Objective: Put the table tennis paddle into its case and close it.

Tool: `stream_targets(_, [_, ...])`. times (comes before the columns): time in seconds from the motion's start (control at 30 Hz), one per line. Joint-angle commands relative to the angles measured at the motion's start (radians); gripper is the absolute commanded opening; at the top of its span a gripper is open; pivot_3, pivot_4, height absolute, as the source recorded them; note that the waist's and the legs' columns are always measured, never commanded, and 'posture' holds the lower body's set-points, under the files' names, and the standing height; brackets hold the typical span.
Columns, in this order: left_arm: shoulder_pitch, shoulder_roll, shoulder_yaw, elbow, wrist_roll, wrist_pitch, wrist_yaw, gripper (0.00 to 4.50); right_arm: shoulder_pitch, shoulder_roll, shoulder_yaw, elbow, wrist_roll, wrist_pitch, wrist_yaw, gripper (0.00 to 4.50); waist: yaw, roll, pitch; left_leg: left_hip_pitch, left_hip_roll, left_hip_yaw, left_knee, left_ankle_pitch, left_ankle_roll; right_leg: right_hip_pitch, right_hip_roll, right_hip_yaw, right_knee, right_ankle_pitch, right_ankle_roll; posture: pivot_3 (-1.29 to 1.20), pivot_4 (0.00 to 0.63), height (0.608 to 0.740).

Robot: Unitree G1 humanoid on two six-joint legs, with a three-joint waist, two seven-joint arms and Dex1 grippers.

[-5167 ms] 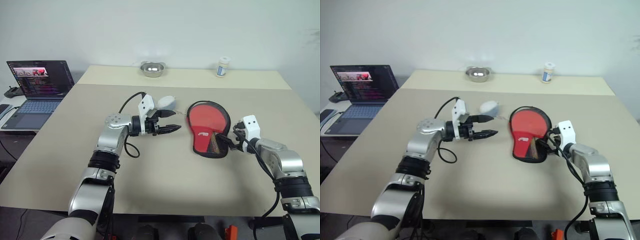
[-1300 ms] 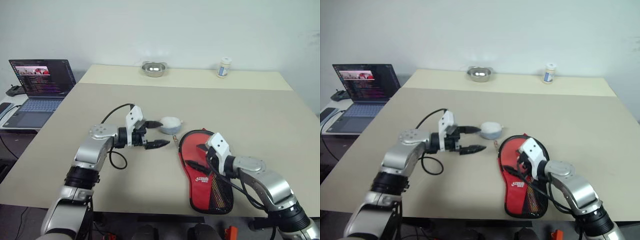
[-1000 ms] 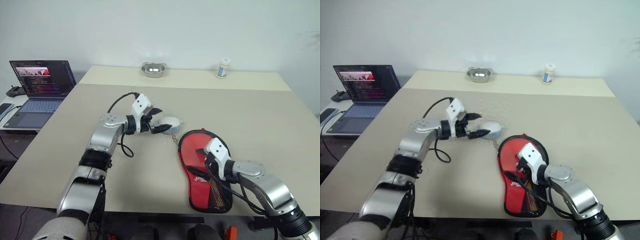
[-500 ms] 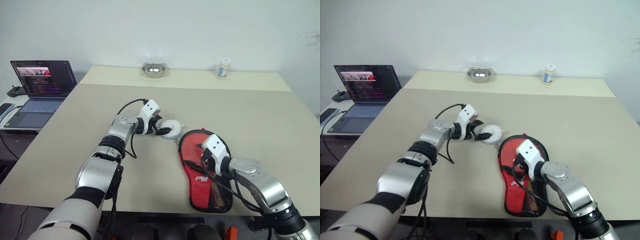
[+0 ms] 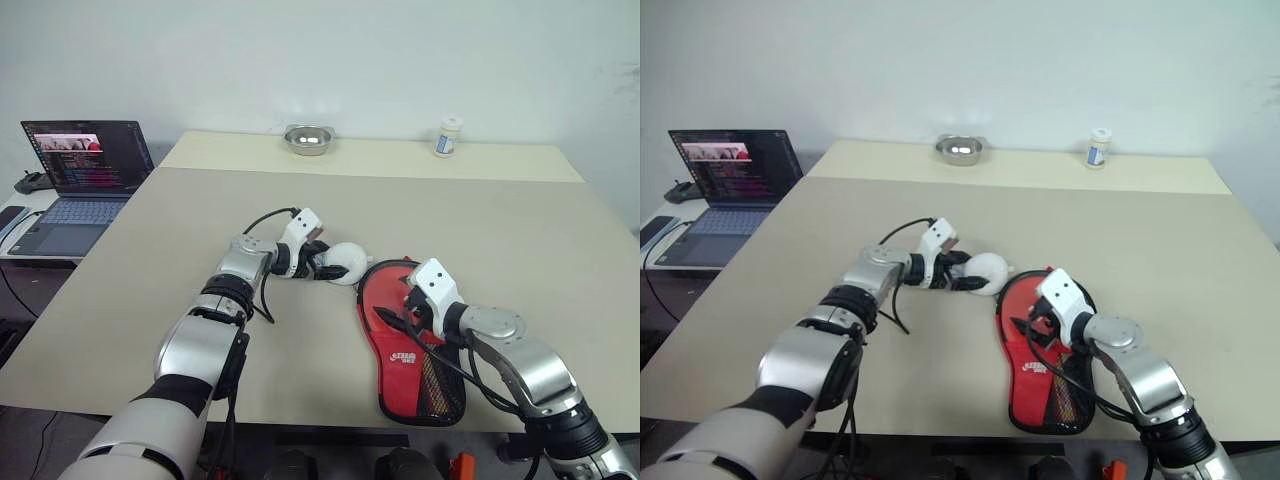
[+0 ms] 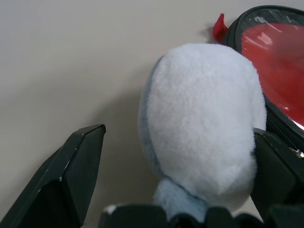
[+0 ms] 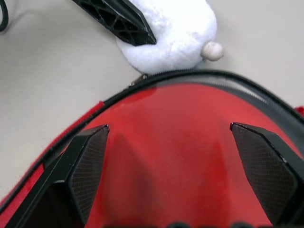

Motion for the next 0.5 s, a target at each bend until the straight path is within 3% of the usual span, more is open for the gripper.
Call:
stream_targets(0.03, [0.014, -0.016, -0.007, 0.007, 0.025, 0.012, 0.019, 4.48, 0.004, -0.009, 0.016, -0.002, -0.003, 0.028, 0.024, 4.50, 0.000, 0.000, 0.000, 0.000, 0.000, 0.000, 0.000, 0.000, 0.000, 0.000, 0.000, 0.000, 0.000, 0.000, 0.000, 0.00, 0.150, 0.740])
stream_targets(0.2, [-0.001, -0.019, -0.031, 0.019, 0.069, 0.008, 0.082, 4.48, 0.026, -0.019, 0.049, 0.044, -0.022, 0.073, 0.033, 4.50, 0.000, -0.003, -0.005, 0.001, 0.000, 0.000, 0.000, 0.000, 0.000, 0.001, 0.000, 0.000, 0.000, 0.000, 0.000, 0.00, 0.150, 0.740])
stream_targets(0.4, [-0.082, -0.053, -0.049, 0.066, 0.146, -0.029, 0.382, 4.48, 0.052, -0.065, 0.082, 0.046, -0.017, 0.122, 0.073, 4.50, 0.003, -0.011, -0.015, 0.003, 0.000, -0.001, 0.000, 0.001, 0.002, 0.004, -0.002, -0.001, 0.000, 0.001, 0.001, 0.00, 0.150, 0.740])
stream_targets(0.5, [-0.126, -0.094, -0.045, 0.084, 0.161, -0.048, 0.451, 4.48, 0.060, -0.071, 0.084, 0.038, -0.015, 0.134, 0.076, 4.50, 0.003, -0.013, -0.019, 0.003, -0.001, 0.000, 0.000, 0.002, 0.004, 0.004, -0.003, 0.000, -0.001, 0.002, 0.004, 0.00, 0.150, 0.740])
